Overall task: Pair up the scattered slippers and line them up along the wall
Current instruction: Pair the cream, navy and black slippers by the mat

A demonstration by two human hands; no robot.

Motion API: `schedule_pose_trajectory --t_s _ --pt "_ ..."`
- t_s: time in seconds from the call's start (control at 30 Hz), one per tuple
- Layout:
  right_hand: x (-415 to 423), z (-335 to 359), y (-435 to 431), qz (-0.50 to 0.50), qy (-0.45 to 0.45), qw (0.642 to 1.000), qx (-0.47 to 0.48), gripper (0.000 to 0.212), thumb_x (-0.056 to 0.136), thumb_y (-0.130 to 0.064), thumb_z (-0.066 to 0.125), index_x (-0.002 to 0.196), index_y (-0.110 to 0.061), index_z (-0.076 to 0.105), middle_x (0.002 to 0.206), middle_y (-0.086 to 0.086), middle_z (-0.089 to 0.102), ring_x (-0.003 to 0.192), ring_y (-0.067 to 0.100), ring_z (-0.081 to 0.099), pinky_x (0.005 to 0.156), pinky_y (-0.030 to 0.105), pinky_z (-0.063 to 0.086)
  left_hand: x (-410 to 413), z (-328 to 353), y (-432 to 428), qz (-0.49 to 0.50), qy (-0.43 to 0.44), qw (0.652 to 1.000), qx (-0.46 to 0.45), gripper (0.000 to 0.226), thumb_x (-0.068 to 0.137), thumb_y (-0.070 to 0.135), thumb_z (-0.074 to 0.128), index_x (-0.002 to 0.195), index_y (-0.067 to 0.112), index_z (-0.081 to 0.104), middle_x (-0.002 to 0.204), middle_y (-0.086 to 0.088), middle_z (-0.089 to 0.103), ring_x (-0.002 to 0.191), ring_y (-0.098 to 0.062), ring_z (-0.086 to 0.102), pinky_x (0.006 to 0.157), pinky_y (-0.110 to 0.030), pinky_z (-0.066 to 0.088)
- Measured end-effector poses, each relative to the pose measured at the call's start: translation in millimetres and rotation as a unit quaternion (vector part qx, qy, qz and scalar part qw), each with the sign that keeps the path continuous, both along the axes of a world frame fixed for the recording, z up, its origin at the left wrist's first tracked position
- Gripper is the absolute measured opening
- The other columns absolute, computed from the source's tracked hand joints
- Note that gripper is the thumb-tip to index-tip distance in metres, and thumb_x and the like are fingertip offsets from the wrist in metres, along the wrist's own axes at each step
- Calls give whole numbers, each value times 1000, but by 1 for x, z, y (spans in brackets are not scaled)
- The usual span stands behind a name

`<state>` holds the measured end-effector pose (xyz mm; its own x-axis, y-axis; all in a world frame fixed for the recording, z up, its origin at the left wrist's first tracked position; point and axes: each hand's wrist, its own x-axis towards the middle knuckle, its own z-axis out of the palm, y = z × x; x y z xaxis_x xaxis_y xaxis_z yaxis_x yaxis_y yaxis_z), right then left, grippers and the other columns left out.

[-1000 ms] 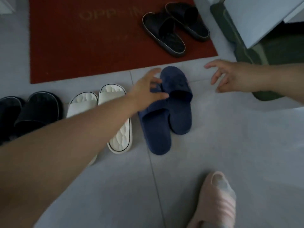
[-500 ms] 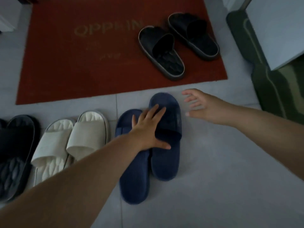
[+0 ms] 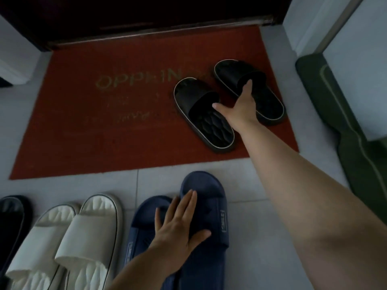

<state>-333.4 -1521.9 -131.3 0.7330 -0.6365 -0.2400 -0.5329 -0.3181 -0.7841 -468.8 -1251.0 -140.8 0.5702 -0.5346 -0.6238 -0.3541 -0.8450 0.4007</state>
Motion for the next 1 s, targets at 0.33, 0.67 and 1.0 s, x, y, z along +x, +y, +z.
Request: schedule_pose_trajectory --t_s 0.33,0.67,1.0 --pt "21 -19 9 -70 50 983 -164 33 84 -34 61 112 -17 61 121 4 61 118 28 49 107 42 29 2 -11 1 -54 23 998 40 97 78 66 42 102 47 -50 102 46 -56 123 -3 -36 108 -53 -18" --pt "-88 10 11 -89 -91 984 -123 42 79 -29 65 50 -22 35 59 2 46 54 9 41 56 24 32 0 -15 3 -45 -9 999 12 95 79 63 42 120 40 -40 125 33 -42 127 -3 -32 109 -52 -18" --pt "-331 11 5 -264 67 958 -88 42 74 -25 74 52 -10 41 50 5 46 49 15 40 54 33 36 -1 -20 1 -27 -42 999 12 89 82 62 41 140 35 -21 152 19 -24 143 -18 -17 113 -56 -7"
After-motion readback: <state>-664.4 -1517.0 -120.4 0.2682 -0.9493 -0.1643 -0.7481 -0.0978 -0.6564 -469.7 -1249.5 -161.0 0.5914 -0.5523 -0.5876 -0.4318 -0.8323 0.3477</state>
